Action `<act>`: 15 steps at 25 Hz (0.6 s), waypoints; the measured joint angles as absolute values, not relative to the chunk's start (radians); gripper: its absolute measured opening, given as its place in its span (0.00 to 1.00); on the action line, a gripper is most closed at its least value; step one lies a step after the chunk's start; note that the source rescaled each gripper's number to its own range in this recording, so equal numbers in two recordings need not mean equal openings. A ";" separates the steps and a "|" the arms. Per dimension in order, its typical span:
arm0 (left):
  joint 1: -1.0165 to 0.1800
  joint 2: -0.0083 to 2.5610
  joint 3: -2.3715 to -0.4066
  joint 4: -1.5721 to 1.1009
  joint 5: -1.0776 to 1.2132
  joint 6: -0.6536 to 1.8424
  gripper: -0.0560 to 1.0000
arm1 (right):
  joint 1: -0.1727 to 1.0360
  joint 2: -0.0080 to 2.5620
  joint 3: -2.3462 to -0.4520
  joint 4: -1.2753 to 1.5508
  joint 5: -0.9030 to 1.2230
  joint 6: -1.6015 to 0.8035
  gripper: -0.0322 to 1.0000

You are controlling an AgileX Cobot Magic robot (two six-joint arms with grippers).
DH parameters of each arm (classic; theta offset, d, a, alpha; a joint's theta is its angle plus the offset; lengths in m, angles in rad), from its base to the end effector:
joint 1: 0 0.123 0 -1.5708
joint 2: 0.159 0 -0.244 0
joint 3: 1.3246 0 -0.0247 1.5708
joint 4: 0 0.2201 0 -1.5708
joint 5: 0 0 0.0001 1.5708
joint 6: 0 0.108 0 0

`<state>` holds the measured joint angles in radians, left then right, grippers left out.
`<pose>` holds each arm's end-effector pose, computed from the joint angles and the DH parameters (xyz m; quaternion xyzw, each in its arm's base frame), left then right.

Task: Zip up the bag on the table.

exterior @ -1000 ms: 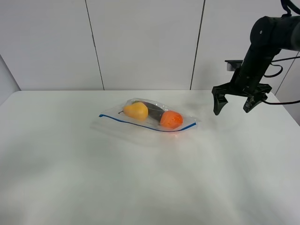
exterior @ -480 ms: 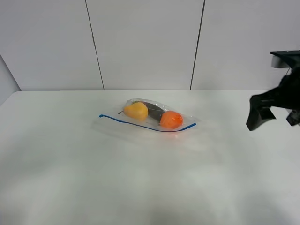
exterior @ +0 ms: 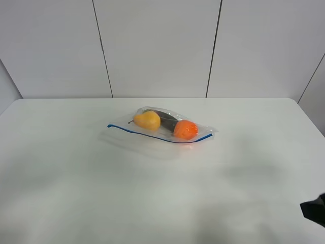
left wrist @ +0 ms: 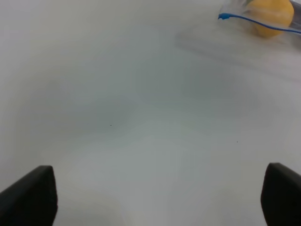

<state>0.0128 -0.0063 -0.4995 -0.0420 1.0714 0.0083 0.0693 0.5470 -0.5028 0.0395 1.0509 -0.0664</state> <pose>0.0234 -0.0037 0.2539 -0.0009 0.8543 -0.0155 0.5195 0.0902 0.0100 0.2241 -0.0605 0.9586 0.0196 0.2777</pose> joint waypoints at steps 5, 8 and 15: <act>0.013 -0.006 -0.500 -0.042 1.071 0.008 1.00 | 0.069 0.295 -0.498 0.039 1.027 -0.066 1.00; 0.013 -0.006 -0.500 -0.042 1.071 0.008 1.00 | 0.069 0.201 -0.498 0.039 1.027 -0.066 1.00; 0.013 -0.006 -0.500 -0.042 1.071 0.008 1.00 | 0.032 0.072 -0.496 0.039 1.027 -0.066 1.00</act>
<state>0.0128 -0.0063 -0.4995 -0.0420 1.0714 0.0083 0.0317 0.0719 -0.4957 0.0386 1.0265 -0.0664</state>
